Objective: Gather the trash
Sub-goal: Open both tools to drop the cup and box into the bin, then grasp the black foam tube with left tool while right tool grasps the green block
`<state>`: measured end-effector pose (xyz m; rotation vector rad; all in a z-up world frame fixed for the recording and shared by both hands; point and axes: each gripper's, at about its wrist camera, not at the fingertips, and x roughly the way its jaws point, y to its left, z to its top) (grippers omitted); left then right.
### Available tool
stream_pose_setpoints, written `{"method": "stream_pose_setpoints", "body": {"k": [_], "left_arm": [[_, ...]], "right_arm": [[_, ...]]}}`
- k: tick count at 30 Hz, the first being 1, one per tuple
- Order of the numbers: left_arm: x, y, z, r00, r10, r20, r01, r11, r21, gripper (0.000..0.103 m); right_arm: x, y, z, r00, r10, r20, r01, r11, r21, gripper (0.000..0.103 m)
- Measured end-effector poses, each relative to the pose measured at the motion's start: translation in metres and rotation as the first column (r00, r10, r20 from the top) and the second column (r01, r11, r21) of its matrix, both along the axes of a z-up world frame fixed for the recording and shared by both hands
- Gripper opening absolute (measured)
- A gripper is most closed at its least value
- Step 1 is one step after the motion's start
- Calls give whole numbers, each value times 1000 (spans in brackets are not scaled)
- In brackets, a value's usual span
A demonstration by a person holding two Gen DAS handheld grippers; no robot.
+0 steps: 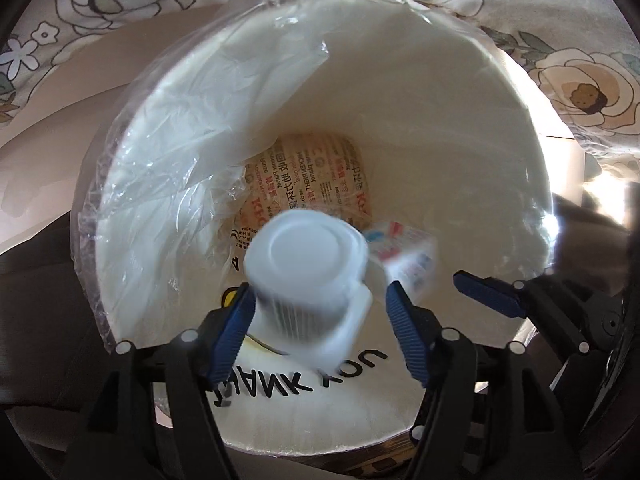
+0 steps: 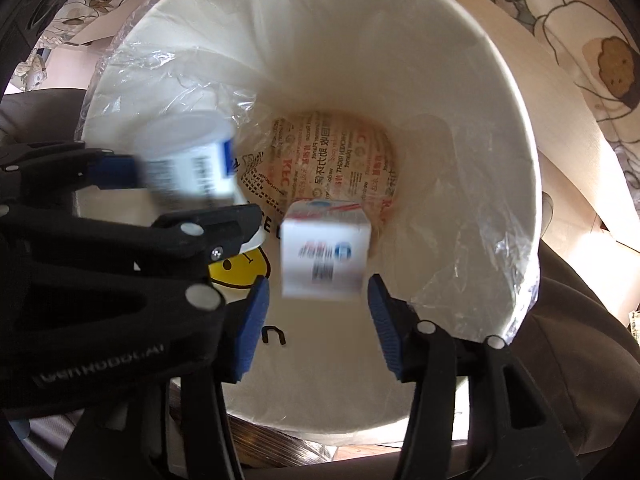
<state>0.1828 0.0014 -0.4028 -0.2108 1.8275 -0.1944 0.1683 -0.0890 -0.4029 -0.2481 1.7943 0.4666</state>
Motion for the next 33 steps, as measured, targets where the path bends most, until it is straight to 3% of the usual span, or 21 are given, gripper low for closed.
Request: {"method": "stream_pose_setpoints", "body": {"k": [10,17,22,26,28,33], "left_arm": [[0,1,-1,1000,-1,7,1,1000,-8,71],[-7,9,32,998,-15,67,16,1000,-13,71],[-13,21,85,982,-52,180,50,999,13,71],[-19,30,142,959,-72,273,74,997,4,75],[-20,36,174,939,-83,334,82,996,17,78],[-16,49,249,871,-72,486,56,997,47,84]], "right_arm": [[1,1,16,1000,-15,11,15,1000,19,55],[2,-3,28,999,1,39,-3,999,37,55],[-1,-13,63,998,23,63,-26,998,49,55],[-5,-22,110,992,49,116,-57,996,63,58],[-5,-26,136,986,57,156,-69,995,76,63],[-2,-46,205,962,47,269,-78,991,106,63]]}}
